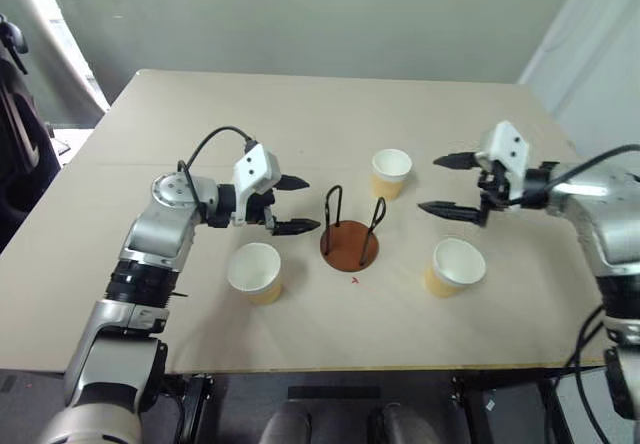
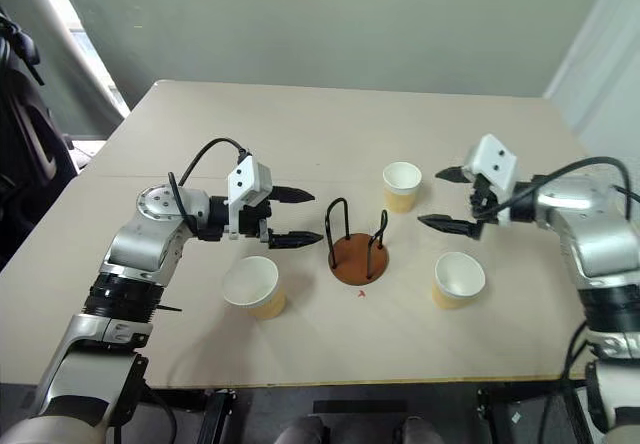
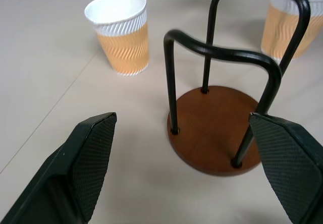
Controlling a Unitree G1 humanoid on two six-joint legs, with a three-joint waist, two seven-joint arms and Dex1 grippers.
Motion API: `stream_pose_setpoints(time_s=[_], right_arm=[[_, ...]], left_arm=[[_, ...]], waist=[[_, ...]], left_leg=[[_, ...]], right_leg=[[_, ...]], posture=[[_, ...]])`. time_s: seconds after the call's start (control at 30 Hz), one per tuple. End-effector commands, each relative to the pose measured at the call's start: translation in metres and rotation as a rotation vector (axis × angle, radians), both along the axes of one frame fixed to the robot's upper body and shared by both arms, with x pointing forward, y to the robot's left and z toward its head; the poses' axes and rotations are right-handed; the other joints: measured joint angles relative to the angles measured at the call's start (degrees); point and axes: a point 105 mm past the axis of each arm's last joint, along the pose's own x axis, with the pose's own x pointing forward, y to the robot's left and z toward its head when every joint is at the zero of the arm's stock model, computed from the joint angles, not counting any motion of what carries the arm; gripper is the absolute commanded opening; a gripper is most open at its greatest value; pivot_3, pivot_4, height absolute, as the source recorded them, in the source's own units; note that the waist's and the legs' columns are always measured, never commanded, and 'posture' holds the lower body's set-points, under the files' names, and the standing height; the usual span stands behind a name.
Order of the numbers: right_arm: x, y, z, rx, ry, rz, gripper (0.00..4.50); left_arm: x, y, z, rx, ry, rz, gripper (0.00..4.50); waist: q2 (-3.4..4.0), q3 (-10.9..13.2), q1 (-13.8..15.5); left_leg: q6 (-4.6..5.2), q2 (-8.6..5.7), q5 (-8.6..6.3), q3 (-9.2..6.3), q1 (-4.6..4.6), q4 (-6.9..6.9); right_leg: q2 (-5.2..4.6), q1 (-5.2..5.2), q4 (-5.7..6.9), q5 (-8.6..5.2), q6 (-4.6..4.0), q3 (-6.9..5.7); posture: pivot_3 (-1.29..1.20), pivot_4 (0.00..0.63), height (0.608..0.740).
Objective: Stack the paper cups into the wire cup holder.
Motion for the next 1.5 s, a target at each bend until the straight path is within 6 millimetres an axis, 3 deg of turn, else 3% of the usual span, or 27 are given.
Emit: stream_pose_setpoints(time_s=[0.03, 0.57, 1.03, 1.13, 1.47, 1.5], right_arm=[[0.01, 0.004, 0.006, -0.045, -0.076, -0.006, 4.5], [0.051, 0.022, -0.016, -0.296, -0.219, -0.003, 4.5], [0.068, 0.029, -0.021, -0.37, -0.239, -0.004, 4.5], [0.071, 0.029, -0.023, -0.381, -0.234, -0.006, 3.89], [0.072, 0.029, -0.033, -0.409, -0.204, 0.019, 0.13], [0.071, 0.029, -0.033, -0.409, -0.201, 0.021, 0.06]], left_arm=[[-0.001, 0.0, 0.018, -0.04, -0.058, -0.007, 4.49], [-0.012, -0.005, 0.023, -0.053, -0.038, -0.052, 4.49], [-0.016, 0.007, 0.028, -0.001, -0.045, -0.046, 4.49], [-0.017, 0.005, 0.028, 0.0, -0.045, -0.048, 4.5], [-0.019, 0.004, 0.027, 0.007, -0.041, -0.049, 4.5], [-0.019, 0.004, 0.027, 0.008, -0.04, -0.049, 4.5]], waist=[[0.0, 0.0, -0.03], [0.0, 0.0, 0.18], [0.0, 0.0, 0.29], [0.0, 0.0, 0.29], [0.0, 0.0, 0.33], [0.0, 0.0, 0.33]], left_leg=[[0.0, 0.0, 0.0, 0.0, -0.01, -0.01], [0.04, -0.01, -0.02, -0.01, -0.1, -0.09], [0.03, -0.01, -0.02, -0.02, -0.14, -0.25], [0.03, -0.01, -0.02, -0.01, -0.14, -0.28], [0.02, -0.01, -0.02, 0.01, -0.14, -0.4], [0.02, -0.01, -0.02, 0.02, -0.14, -0.4]], right_leg=[[0.0, 0.0, -0.01, 0.0, 0.0, -0.01], [-0.05, -0.07, -0.03, 0.0, -0.01, -0.02], [-0.08, -0.07, -0.03, 0.01, -0.02, -0.03], [-0.08, -0.07, -0.04, 0.01, -0.02, -0.03], [-0.09, -0.1, -0.07, 0.0, -0.03, -0.02], [-0.09, -0.1, -0.07, 0.01, -0.03, -0.02]], posture=[[0.0, 0.15, 0.74], [0.0, 0.15, 0.74], [0.0, 0.15, 0.74], [0.0, 0.15, 0.74], [0.0, 0.15, 0.74], [0.0, 0.15, 0.74]])
